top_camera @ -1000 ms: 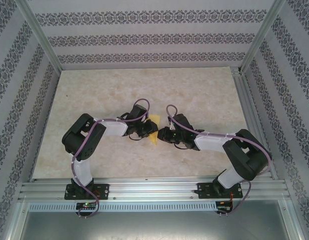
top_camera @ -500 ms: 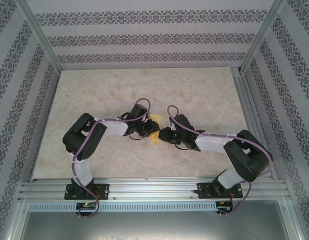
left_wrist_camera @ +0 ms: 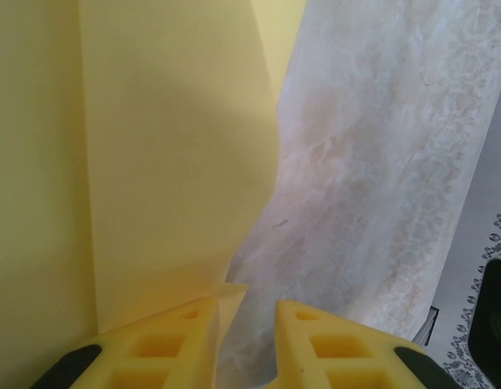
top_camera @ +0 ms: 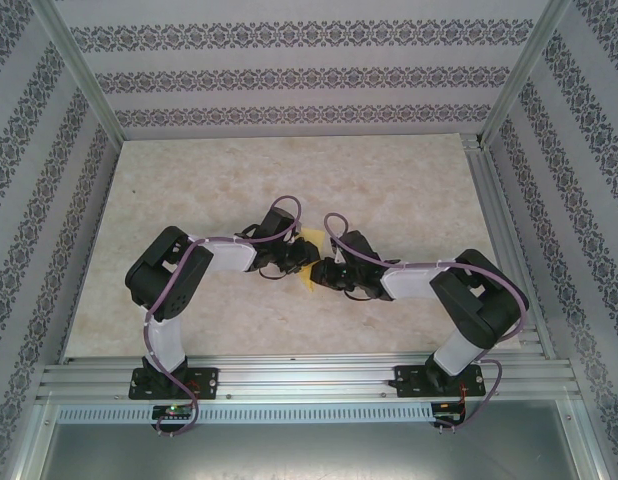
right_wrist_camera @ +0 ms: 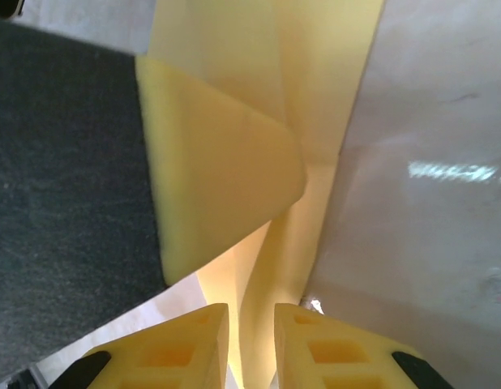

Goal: Fold a paper plane with a square sheet of paper (pick it up from the middle)
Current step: Fourth fold the wing at the center of the table.

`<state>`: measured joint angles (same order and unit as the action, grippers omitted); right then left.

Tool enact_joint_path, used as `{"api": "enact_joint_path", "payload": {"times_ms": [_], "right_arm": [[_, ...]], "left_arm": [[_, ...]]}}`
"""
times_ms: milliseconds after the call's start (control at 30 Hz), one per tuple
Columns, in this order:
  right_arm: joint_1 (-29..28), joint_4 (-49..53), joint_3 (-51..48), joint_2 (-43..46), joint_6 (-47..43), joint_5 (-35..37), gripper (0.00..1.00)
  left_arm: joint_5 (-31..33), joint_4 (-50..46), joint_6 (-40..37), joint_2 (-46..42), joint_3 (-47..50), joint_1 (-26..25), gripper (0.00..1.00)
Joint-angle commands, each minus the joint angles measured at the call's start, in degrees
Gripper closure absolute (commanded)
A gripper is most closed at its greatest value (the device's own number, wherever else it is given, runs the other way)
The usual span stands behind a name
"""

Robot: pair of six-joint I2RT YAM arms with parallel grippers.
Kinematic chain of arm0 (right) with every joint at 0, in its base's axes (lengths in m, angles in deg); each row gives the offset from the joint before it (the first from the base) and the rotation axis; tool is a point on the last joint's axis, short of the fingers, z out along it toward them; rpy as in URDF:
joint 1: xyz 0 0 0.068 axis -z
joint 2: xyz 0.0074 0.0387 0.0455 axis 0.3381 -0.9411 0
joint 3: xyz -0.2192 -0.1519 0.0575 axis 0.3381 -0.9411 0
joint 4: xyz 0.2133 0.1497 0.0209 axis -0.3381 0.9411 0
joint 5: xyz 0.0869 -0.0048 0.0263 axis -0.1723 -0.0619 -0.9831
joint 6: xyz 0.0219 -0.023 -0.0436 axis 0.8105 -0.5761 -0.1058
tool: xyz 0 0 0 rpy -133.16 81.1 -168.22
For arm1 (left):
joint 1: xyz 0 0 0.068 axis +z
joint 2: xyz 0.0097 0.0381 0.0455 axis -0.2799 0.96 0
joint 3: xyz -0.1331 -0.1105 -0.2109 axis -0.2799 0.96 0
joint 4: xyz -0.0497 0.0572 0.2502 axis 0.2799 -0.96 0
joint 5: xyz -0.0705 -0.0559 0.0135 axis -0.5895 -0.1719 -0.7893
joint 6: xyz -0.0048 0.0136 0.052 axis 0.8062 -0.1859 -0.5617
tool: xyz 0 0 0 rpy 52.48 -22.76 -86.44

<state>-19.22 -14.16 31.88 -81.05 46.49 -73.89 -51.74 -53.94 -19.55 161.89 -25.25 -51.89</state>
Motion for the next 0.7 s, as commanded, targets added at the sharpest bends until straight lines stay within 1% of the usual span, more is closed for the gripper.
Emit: {"api": "enact_joint_path", "payload": {"times_ms": [0,100,267,400,667], "right_arm": [[-0.88,-0.39,2.53,-1.50,0.16,0.75,0.78],[-1.05,-2.10,2.37,-3.23,0.95,1.26,0.77],[-1.50,-1.73,3.14,-4.74,1.05,2.45,0.77],[-1.47,-1.63,2.97,-4.73,0.80,2.84,0.81],[-1.13,-2.20,2.13,-4.29,0.40,2.86,1.00]], "left_arm": [[-0.58,2.34,-0.48,-1.76,-0.42,0.48,0.73],[-0.66,2.14,-0.42,-1.75,-0.56,0.48,0.74],[-0.84,2.23,-0.26,-1.54,-0.63,0.42,0.74],[-0.85,2.50,-0.18,-1.69,-0.42,0.46,0.74],[-0.84,2.04,-0.24,-3.18,-0.69,0.57,0.72]]}}
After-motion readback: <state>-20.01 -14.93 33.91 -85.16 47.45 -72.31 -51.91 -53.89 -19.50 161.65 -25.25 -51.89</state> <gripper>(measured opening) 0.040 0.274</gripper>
